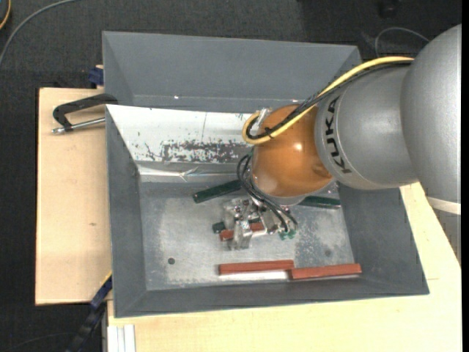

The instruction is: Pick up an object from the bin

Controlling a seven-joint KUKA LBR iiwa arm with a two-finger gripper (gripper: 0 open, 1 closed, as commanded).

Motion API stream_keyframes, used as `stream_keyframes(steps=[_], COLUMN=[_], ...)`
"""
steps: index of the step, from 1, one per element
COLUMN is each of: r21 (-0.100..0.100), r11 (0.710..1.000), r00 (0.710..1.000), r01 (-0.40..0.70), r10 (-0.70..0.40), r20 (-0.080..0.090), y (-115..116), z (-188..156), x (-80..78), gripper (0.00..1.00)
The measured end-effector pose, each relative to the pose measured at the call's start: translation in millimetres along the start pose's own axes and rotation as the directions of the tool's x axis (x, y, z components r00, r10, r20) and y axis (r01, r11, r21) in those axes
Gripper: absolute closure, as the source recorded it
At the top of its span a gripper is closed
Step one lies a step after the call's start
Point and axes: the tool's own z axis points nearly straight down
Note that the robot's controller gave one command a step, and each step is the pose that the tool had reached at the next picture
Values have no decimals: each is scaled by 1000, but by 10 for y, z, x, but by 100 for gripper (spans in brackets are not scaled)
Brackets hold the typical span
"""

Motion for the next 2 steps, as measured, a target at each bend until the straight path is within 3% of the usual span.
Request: stream_keyframes(steps=[1,2], r21=[-1,-5], r11=[930,931], r00=[930,931], r01=[367,365], r10=[-367,-365], r20=[-4,-9], y=[96,96], z=[-1253,-1227], x=[-408,-393], gripper=[100,0])
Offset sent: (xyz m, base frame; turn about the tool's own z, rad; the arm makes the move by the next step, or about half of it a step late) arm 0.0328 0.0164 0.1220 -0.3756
